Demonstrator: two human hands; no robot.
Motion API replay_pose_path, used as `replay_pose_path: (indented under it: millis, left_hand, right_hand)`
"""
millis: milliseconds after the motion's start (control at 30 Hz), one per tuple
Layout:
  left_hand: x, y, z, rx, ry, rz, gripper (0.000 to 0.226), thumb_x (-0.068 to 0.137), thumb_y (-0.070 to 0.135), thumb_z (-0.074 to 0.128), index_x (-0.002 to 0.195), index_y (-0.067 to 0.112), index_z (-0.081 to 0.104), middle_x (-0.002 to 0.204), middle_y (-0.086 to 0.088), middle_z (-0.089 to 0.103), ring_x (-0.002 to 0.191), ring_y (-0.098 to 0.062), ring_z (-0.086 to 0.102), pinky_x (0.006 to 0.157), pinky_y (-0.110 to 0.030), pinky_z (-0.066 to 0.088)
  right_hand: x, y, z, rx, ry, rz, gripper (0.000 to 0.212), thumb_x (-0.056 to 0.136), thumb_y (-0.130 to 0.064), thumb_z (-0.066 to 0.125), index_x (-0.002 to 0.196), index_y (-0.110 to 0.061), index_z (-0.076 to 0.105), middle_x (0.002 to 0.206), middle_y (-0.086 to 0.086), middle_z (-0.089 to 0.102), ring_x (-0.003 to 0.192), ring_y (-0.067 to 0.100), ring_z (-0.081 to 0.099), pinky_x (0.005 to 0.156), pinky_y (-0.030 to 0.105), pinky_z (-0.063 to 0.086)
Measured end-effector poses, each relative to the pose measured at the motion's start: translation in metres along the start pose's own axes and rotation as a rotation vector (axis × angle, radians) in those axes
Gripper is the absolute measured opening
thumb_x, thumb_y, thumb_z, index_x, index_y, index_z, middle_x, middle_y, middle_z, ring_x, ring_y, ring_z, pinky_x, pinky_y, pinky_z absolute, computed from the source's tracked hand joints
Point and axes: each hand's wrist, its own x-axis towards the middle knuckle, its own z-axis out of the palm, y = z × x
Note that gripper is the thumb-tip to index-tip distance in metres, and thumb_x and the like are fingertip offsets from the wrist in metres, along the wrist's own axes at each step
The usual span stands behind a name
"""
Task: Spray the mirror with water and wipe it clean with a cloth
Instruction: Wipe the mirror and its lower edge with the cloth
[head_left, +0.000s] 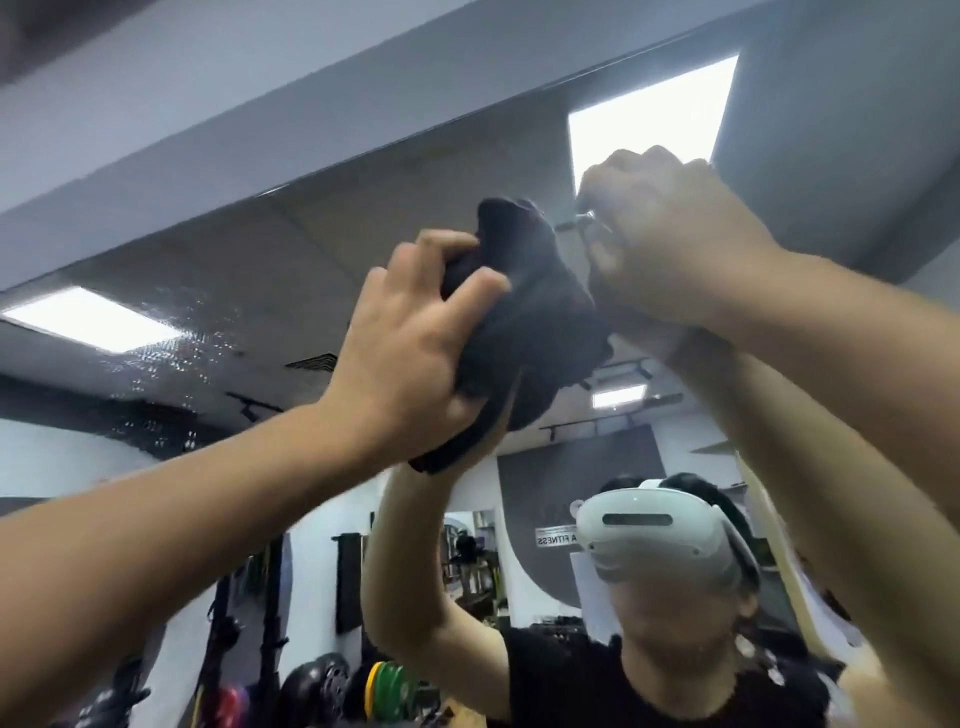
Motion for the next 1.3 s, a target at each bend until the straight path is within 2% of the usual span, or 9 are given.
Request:
replay_pose_path:
  millis: [167, 400, 467, 567, 733, 867, 1000, 1133, 1300]
  left_hand:
    - [-0.085, 0.033, -0.020, -0.179, -0.105, 0.320, 0.045, 0.081, 0.040, 0.074, 0.121, 0.028, 0.058, 0.138, -0.012, 0.047, 0.100, -0.035, 0.058, 0.079, -0.048, 0.046]
    - [-0.100, -0.039, -0.028, -0.183, -0.180, 0.526, 0.040, 0.082, 0.039, 0.075, 0.118, 0.027, 0.062, 0.135, -0.013, 0.049, 0.094, -0.032, 0.058, 0.078, -0.045, 0.045]
    - [-0.086, -0.069, -0.027, -0.118, -0.181, 0.428, 0.053, 0.073, 0.041, 0.082, 0.118, 0.019, 0.065, 0.134, -0.017, 0.051, 0.099, -0.035, 0.058, 0.082, -0.046, 0.048]
    - [-0.051, -0.116, -0.024, -0.054, -0.149, 0.166, 0.060, 0.071, 0.038, 0.083, 0.120, 0.010, 0.063, 0.134, -0.020, 0.051, 0.109, -0.041, 0.058, 0.085, -0.053, 0.052]
    - [0.026, -0.186, -0.011, 0.150, -0.062, -0.349, 0.055, 0.091, 0.041, 0.067, 0.136, 0.024, 0.040, 0.138, -0.012, 0.039, 0.119, -0.040, 0.051, 0.091, -0.057, 0.050]
    - [0.074, -0.195, -0.003, 0.268, -0.103, -0.814, 0.057, 0.089, 0.025, 0.059, 0.139, 0.024, 0.032, 0.147, -0.018, 0.030, 0.130, -0.044, 0.039, 0.101, -0.055, 0.039]
    - [0.051, -0.172, -0.004, 0.295, -0.046, -0.643, 0.057, 0.088, 0.026, 0.062, 0.137, 0.023, 0.034, 0.144, -0.020, 0.031, 0.127, -0.046, 0.040, 0.102, -0.055, 0.038]
    - [-0.020, -0.152, -0.015, 0.222, 0.020, -0.360, 0.055, 0.083, 0.033, 0.072, 0.130, 0.022, 0.045, 0.134, -0.017, 0.040, 0.117, -0.040, 0.046, 0.094, -0.052, 0.041]
    - [-0.106, -0.110, -0.034, 0.056, -0.039, -0.092, 0.058, 0.066, 0.041, 0.070, 0.118, 0.022, 0.052, 0.132, -0.018, 0.050, 0.105, -0.039, 0.052, 0.079, -0.046, 0.044]
  right_hand:
    - [0.013, -0.053, -0.006, 0.093, 0.091, -0.102, 0.021, 0.100, -0.030, 0.045, 0.108, -0.018, 0.060, 0.109, 0.004, 0.060, 0.101, 0.023, 0.049, 0.086, 0.036, 0.036]
    - [0.036, -0.093, 0.035, 0.089, -0.036, -0.181, 0.025, 0.103, -0.027, 0.046, 0.126, -0.023, 0.055, 0.135, -0.001, 0.056, 0.117, 0.021, 0.049, 0.099, 0.037, 0.037]
    - [0.034, -0.094, 0.045, 0.050, -0.023, -0.150, 0.020, 0.103, -0.027, 0.041, 0.118, -0.026, 0.055, 0.135, -0.001, 0.056, 0.119, 0.021, 0.049, 0.101, 0.039, 0.036]
    - [0.035, -0.095, 0.049, -0.002, -0.031, -0.107, 0.023, 0.100, -0.027, 0.030, 0.111, -0.028, 0.050, 0.106, -0.004, 0.051, 0.101, 0.021, 0.046, 0.090, 0.037, 0.035]
    - [0.033, -0.092, 0.052, -0.028, -0.053, -0.133, 0.031, 0.101, -0.022, 0.037, 0.127, -0.021, 0.055, 0.128, 0.000, 0.055, 0.109, 0.023, 0.045, 0.092, 0.038, 0.029]
    - [0.029, -0.088, 0.058, 0.068, -0.001, -0.143, 0.026, 0.099, -0.020, 0.037, 0.115, -0.018, 0.059, 0.112, -0.001, 0.059, 0.106, 0.023, 0.047, 0.088, 0.035, 0.028]
    - [0.026, -0.093, 0.059, 0.118, 0.049, -0.114, 0.030, 0.096, -0.030, 0.030, 0.108, -0.020, 0.056, 0.095, -0.015, 0.042, 0.089, 0.005, 0.031, 0.085, 0.040, 0.038]
    - [0.033, -0.113, 0.051, 0.005, 0.020, -0.056, 0.010, 0.091, -0.032, 0.027, 0.086, -0.031, 0.036, 0.086, -0.011, 0.039, 0.081, 0.018, 0.037, 0.074, 0.040, 0.034]
    - [0.039, -0.161, 0.053, 0.061, 0.088, -0.024, 0.011, 0.098, -0.023, 0.048, 0.093, -0.017, 0.056, 0.093, 0.000, 0.051, 0.090, 0.023, 0.041, 0.078, 0.031, 0.022]
